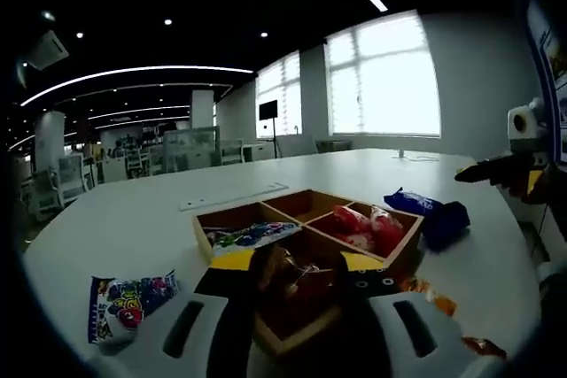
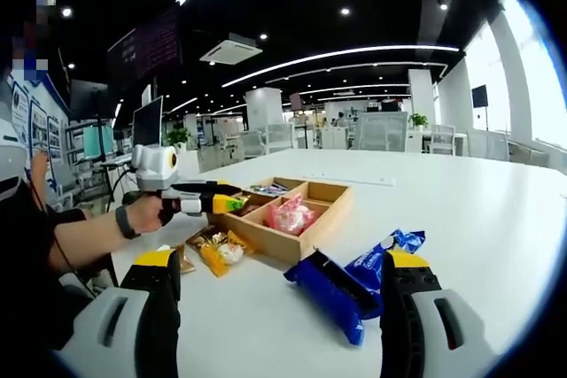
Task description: Pick up the scattered marshmallows, QQ candies, Oreo cookies, and mixed nuts on the table and sort them into separate containers
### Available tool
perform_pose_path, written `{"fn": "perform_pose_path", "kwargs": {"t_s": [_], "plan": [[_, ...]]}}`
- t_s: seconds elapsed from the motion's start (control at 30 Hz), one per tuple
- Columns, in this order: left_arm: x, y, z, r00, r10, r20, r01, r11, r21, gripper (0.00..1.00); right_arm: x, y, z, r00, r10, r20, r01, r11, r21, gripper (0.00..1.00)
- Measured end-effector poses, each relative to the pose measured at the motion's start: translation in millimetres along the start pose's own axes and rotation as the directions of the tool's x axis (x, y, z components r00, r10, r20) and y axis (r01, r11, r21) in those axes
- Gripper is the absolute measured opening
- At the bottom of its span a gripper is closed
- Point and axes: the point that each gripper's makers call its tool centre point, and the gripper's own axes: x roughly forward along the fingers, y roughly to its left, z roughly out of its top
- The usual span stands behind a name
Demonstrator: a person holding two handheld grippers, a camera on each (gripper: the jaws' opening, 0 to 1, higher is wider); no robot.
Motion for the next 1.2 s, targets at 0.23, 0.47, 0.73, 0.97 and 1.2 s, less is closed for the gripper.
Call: {"fn": "perform_pose_path", "kwargs": {"t_s": [0.23,0.47,0.73,0.97,1.2], "plan": [[0,-5.2,6.8,0.999,-0.016,0.034,0.015,1.0,0.012,0.55,0,0,2.2,1.0,0.0,0.005,0.0,1.0,-0.002,0.9],[-6,-9.4,12.0,0.998,-0.012,0.055,0.009,0.998,0.063,0.69,1,-1,4.8,1.0,-0.01,0.008,0.01,1.0,0.001,0.9],[-11,-18.8,19.0,0.995,-0.045,0.086,0.041,0.998,0.04,0.82,0,-2,4.6,1.0,-0.014,0.006,0.014,1.0,-0.002,0.9],[-21,-25.1,28.3,0.993,-0.039,0.113,0.035,0.999,0.04,0.91,-2,-3,7.7,1.0,-0.018,0.013,0.018,1.0,-0.004,0.9],[-38,-27.1,36.0,0.992,-0.023,0.125,0.018,0.999,0.042,0.96,0,-9,3.0,1.0,-0.024,0.001,0.024,1.0,-0.002,0.9]]}}
